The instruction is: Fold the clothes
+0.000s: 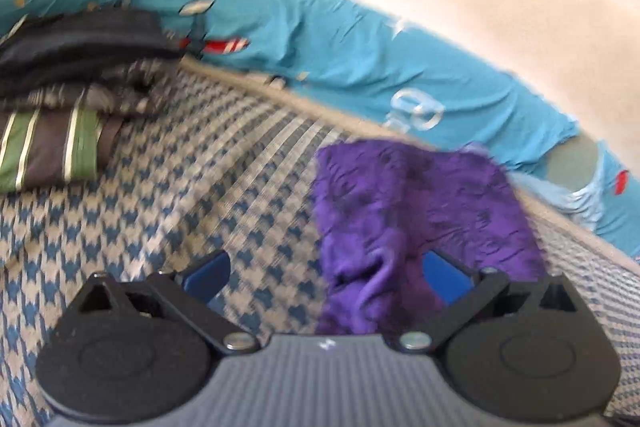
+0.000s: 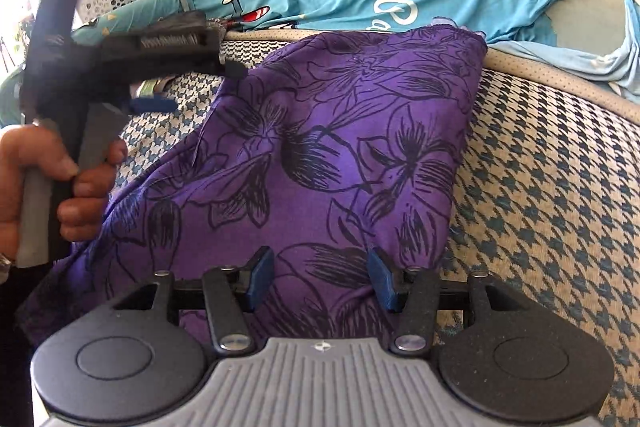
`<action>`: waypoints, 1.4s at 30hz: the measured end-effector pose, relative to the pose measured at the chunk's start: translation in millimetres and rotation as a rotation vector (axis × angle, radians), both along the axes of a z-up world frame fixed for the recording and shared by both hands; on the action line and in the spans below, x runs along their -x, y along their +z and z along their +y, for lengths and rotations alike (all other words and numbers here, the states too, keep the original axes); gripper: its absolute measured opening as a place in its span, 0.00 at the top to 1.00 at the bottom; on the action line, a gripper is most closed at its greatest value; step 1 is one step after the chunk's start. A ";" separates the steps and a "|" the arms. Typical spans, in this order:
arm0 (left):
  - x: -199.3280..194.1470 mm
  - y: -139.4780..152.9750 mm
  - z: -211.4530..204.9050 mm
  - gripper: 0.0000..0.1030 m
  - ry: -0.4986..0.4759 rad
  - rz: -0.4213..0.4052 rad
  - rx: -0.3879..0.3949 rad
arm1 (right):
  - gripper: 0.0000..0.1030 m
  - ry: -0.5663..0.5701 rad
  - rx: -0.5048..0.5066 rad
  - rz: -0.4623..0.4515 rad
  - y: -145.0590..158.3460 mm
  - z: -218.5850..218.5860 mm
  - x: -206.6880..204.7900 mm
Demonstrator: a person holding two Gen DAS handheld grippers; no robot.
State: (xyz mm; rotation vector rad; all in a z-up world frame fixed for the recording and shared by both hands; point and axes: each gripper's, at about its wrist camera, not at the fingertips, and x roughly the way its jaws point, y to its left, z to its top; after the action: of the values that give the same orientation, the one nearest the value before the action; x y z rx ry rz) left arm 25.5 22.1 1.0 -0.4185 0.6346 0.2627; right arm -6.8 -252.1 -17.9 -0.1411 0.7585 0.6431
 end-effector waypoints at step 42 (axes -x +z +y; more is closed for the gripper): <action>-15.8 -25.2 1.6 0.00 -0.030 0.164 -0.136 | 0.44 -0.159 -0.368 0.134 37.6 -40.8 -79.3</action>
State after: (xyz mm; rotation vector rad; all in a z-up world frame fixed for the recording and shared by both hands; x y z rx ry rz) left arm 41.3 23.6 -24.2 -0.2578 0.7779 0.3113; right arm 72.5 -292.9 19.7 0.2994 0.7594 0.6336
